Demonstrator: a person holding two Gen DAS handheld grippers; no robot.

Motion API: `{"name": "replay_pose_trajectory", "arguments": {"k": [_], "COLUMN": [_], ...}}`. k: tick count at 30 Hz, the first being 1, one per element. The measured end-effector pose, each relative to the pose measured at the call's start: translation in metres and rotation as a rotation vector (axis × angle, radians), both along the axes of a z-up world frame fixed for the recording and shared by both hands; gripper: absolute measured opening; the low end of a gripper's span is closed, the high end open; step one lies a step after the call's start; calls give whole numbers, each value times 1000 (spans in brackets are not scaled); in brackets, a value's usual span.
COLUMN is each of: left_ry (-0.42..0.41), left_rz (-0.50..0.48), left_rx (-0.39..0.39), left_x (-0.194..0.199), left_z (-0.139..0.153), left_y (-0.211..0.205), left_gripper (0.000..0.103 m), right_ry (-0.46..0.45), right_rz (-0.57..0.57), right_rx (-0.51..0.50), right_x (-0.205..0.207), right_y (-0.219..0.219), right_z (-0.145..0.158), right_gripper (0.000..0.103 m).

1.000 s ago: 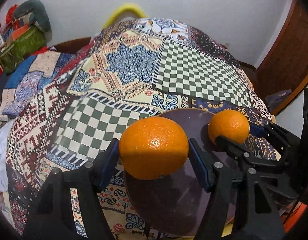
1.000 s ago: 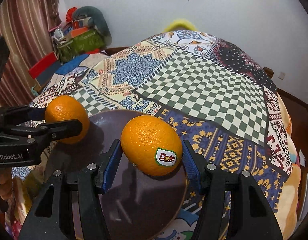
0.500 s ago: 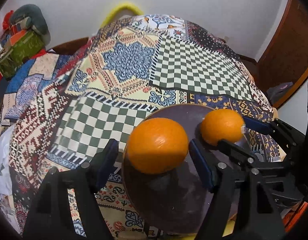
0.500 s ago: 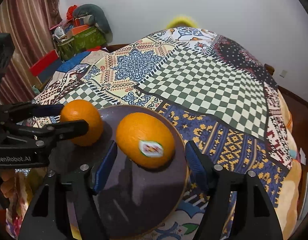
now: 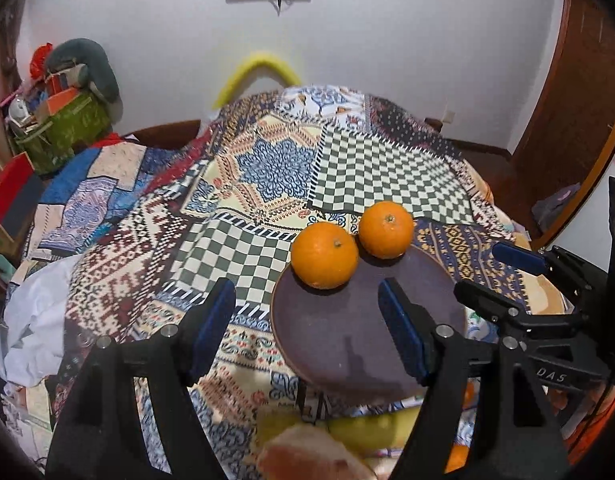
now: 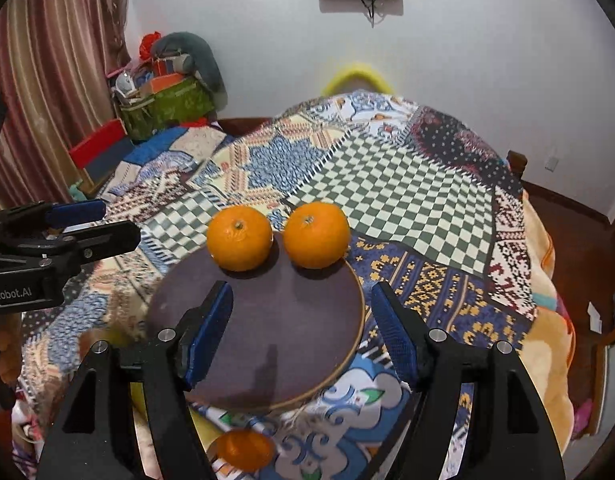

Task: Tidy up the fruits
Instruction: 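Carry both oranges onto the purple plate and open both tools, then withdraw both open tools from the plate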

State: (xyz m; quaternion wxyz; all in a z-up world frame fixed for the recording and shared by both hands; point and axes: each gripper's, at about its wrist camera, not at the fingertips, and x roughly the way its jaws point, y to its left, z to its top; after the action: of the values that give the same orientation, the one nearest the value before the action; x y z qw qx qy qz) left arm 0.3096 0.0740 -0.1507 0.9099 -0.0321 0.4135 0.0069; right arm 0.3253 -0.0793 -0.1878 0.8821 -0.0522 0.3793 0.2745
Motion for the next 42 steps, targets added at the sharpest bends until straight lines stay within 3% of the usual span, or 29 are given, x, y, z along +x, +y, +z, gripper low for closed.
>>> {"name": "replay_pose_trajectory", "arguments": {"k": [9,17,27,38,42], "left_ry": [-48,-30,66,205,198], "left_rz": [29,49,48,64,98], "left_rx": [14,-11,-29,-45,-53], "left_x": [-52,-93,-121,-111,-106], "left_z": [21,17,-22,-72,-79], "left_y": [-1,0,-11,-24,-23], "left_gripper": [76,77,77,77,85], "right_ry": [-54,-57,-27,50,70], "right_rz": [-16,-26,-23,-7,2], "right_rx": [38,54,22,-20,-28], "right_x": [-41,-74,-103,-119,-120], "right_y": [-19,-33,-40,-37,-34], "right_z": [29,34,13,-25,-34], "right_gripper": [69,69,69,69,69]}}
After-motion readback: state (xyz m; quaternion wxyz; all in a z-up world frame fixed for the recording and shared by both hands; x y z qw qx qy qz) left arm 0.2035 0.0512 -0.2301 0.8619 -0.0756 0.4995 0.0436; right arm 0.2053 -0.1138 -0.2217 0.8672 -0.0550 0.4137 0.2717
